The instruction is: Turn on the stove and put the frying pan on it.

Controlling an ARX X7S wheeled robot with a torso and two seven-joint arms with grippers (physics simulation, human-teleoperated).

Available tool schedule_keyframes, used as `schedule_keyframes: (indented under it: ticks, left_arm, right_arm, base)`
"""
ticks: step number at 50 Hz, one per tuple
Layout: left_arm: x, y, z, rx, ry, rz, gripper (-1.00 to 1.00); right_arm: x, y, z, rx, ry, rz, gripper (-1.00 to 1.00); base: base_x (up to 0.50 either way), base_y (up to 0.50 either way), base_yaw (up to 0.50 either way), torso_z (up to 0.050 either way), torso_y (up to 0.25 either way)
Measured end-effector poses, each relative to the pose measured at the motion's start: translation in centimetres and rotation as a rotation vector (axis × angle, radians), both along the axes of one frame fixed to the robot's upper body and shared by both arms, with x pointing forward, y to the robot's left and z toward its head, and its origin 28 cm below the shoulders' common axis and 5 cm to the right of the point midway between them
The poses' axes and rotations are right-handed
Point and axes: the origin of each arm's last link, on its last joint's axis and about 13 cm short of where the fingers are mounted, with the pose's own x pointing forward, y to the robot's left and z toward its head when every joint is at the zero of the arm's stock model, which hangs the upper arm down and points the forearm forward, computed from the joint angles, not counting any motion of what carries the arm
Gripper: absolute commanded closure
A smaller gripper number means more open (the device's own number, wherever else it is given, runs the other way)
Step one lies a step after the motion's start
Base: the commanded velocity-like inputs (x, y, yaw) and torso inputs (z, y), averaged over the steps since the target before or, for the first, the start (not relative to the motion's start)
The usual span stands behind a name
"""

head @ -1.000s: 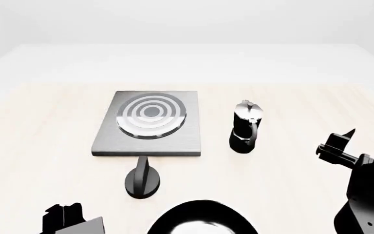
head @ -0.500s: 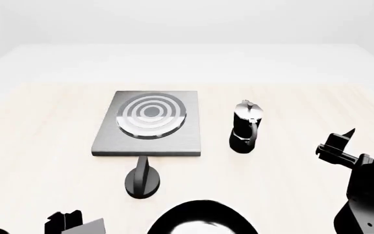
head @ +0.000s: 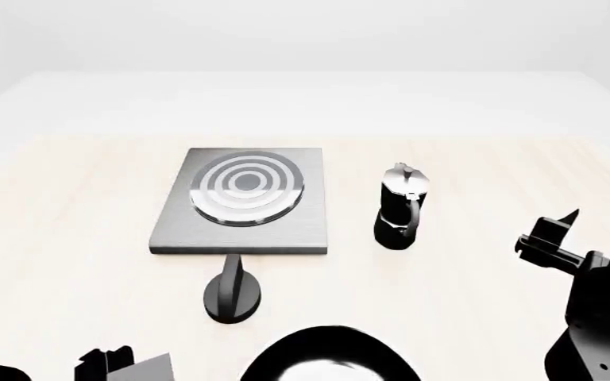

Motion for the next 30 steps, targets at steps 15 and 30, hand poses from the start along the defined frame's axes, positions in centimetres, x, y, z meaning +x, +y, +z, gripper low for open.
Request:
schedule_keyframes:
  ticks: [15,30]
  left_arm:
    - [0.7,0.3,-1.3,-0.006,0.018,0.017,-1.0]
    - [1.8,0.2,-3.7,-0.009,0.07,0.005,-1.0]
  right_arm:
    - [0.0,0.0,0.0,-0.002,0.0,0.002,-1.0]
    - [0.1,0.1,0.1,-0.005,-0.001,0.004,-1.0]
  base:
    - [0.0,0.0,0.0,0.0,0.0]
    - [0.0,0.0,0.0,0.0,0.0]
